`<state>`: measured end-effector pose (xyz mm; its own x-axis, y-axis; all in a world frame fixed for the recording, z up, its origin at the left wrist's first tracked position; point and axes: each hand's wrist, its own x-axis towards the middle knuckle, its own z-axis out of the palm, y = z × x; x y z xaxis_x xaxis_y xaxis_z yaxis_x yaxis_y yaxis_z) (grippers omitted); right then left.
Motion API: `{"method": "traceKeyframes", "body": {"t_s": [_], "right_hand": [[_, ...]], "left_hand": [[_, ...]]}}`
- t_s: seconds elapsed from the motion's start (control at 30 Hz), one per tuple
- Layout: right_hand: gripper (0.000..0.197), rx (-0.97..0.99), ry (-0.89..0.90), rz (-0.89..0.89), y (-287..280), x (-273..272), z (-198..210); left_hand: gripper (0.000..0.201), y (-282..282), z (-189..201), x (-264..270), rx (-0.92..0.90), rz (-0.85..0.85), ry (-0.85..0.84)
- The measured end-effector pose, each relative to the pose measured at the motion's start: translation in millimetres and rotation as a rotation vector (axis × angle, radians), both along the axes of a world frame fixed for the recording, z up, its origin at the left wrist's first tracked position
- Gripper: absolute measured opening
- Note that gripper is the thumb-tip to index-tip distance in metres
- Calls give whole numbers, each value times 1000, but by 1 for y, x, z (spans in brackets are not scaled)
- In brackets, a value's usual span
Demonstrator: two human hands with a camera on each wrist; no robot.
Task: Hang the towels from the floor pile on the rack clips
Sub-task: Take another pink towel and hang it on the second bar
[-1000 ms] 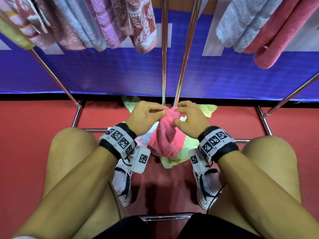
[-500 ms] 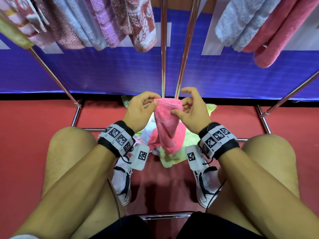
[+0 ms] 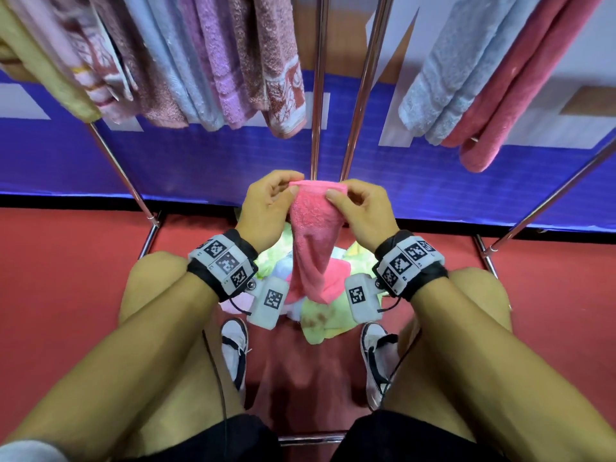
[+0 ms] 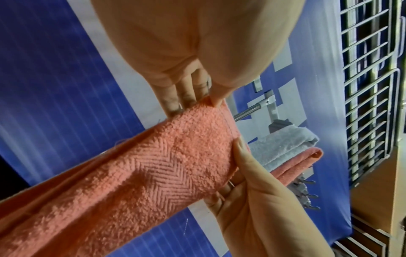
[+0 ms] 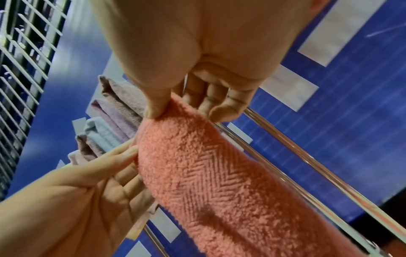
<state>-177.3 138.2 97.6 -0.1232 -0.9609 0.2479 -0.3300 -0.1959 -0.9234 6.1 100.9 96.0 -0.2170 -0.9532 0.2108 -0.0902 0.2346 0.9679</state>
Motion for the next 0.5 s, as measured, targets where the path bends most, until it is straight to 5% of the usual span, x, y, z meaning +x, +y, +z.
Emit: {"method": "traceKeyframes", "body": {"t_s": [0.2, 0.5], "right_hand": [[3, -162, -6, -11, -9, 2, 90], [30, -308, 63, -89, -29, -13, 229]], "left_hand": [[21, -12, 88, -6, -158, 6, 58], [23, -32, 234, -25, -363, -1, 84]]}}
